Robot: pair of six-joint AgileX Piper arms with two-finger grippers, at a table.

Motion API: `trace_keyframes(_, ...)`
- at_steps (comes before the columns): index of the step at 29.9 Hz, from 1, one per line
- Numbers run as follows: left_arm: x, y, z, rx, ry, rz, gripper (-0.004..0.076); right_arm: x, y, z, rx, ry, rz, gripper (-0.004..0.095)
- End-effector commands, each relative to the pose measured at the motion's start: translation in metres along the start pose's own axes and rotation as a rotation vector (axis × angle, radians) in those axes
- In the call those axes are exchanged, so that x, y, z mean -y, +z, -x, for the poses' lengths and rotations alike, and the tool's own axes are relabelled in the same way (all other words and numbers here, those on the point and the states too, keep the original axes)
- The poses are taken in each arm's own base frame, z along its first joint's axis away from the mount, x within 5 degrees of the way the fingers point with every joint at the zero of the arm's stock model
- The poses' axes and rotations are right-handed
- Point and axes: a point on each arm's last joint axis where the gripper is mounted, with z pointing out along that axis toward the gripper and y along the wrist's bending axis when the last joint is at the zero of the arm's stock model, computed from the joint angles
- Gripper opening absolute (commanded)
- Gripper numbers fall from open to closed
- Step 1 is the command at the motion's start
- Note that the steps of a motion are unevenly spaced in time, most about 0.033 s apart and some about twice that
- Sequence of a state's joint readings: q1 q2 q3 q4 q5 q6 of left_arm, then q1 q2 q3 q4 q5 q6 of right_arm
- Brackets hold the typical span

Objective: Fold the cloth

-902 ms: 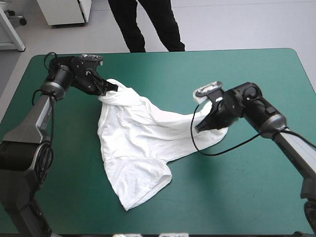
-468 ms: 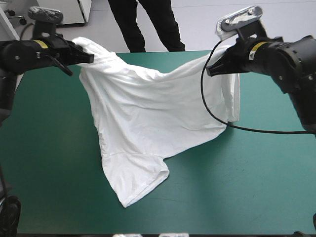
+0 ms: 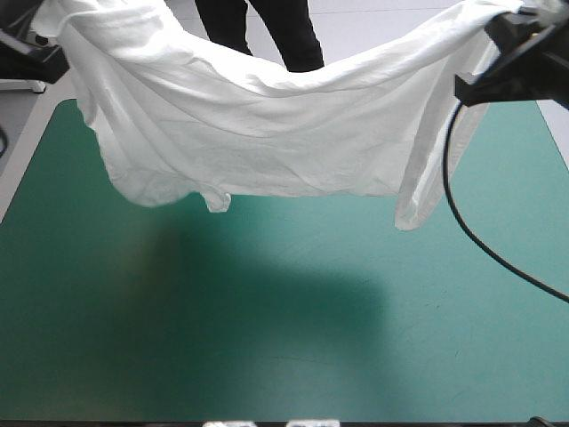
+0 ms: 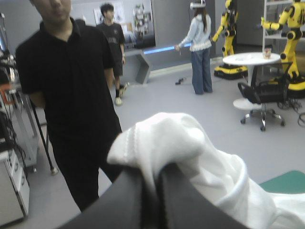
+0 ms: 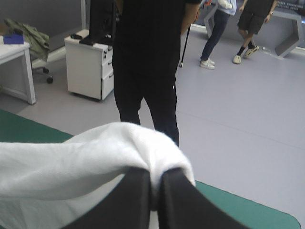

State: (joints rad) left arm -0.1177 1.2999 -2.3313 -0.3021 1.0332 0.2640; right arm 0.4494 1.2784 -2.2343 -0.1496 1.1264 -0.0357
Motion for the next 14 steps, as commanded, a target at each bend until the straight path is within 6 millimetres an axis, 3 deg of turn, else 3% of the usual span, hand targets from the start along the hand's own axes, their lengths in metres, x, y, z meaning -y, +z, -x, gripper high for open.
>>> trace_keyframes(1,0.009,-0.047,0.03,0.207,0.019,0.015,-0.0009,0.005,-0.049,0.017,0.18,0.018,0.016,-0.0017)
trace_keyframes(8,0.023,-0.104,0.045,0.311,0.061,0.027,-0.0009,0.002,-0.107,0.019,0.267,0.076,0.135,-0.0017)
trace_keyframes(14,0.028,-0.12,0.044,0.305,0.068,0.016,-0.0009,-0.002,-0.126,0.014,0.256,0.094,0.209,-0.0017)
